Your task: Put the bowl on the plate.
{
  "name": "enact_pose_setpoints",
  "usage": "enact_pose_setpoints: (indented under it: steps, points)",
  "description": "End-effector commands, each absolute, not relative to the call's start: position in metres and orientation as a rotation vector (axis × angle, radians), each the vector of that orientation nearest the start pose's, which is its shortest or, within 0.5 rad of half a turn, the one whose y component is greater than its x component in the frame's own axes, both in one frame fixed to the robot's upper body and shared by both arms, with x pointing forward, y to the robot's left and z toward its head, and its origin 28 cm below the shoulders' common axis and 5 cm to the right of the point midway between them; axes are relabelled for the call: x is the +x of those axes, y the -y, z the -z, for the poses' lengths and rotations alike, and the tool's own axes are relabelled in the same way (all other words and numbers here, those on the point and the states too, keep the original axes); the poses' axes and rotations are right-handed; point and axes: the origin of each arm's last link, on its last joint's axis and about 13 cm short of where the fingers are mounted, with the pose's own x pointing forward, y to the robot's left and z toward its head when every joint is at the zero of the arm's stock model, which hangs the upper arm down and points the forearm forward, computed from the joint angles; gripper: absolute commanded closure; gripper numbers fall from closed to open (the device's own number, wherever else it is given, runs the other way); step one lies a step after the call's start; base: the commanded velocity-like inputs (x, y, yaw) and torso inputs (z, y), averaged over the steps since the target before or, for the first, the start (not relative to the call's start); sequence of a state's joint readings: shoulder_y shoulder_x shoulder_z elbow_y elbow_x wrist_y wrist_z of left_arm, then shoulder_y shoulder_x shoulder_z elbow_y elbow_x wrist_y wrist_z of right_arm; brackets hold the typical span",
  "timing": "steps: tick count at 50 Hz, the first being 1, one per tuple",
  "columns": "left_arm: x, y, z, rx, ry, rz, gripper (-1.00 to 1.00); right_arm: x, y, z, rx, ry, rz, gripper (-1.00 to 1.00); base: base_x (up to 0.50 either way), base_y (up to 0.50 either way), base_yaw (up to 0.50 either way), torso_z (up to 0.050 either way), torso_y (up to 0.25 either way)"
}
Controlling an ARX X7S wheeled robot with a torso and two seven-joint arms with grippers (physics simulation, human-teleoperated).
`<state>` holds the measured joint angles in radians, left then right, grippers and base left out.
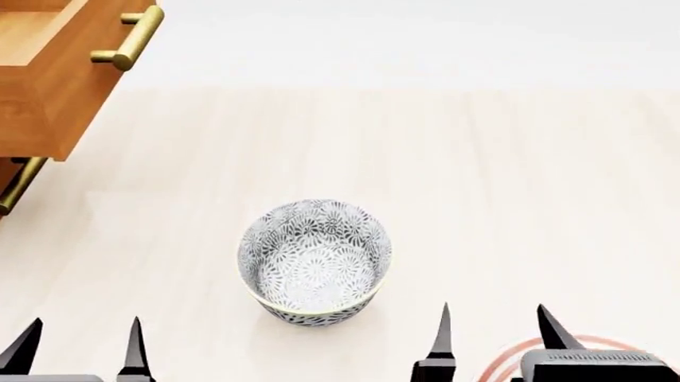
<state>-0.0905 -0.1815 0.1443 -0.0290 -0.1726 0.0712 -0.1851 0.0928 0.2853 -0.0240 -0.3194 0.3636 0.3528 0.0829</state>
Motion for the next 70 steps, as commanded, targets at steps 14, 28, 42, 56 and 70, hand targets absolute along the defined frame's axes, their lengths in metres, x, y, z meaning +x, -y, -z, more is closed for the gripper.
enact_pose_setpoints:
  steps: [14, 28, 42, 56, 70]
  points:
    - [0.23, -0.229, -0.032, 0.006, 0.11, -0.087, -1.0, 0.259, 0.124, -0.157, -0.015, -0.053, -0.235, -1.0, 0.0, 0.0, 0.0, 0.0, 0.0]
    - [0.229, -0.232, -0.036, 0.009, 0.119, -0.101, -1.0, 0.283, 0.111, -0.216, -0.161, -0.11, -0.363, -1.0, 0.0, 0.0, 0.0, 0.0, 0.0]
    - [0.229, -0.232, -0.037, 0.004, 0.123, -0.102, -1.0, 0.304, 0.103, -0.254, -0.17, -0.168, -0.546, -1.0, 0.0, 0.0, 0.0, 0.0, 0.0]
    - [0.229, -0.233, -0.038, 0.005, 0.126, -0.111, -1.0, 0.329, 0.093, -0.278, -0.181, -0.31, -0.623, -1.0, 0.0, 0.0, 0.0, 0.0, 0.0]
    - [0.228, -0.234, -0.037, 0.006, 0.128, -0.115, -1.0, 0.349, 0.082, -0.292, -0.187, -0.448, -0.676, -1.0, 0.0, 0.0, 0.0, 0.0, 0.0]
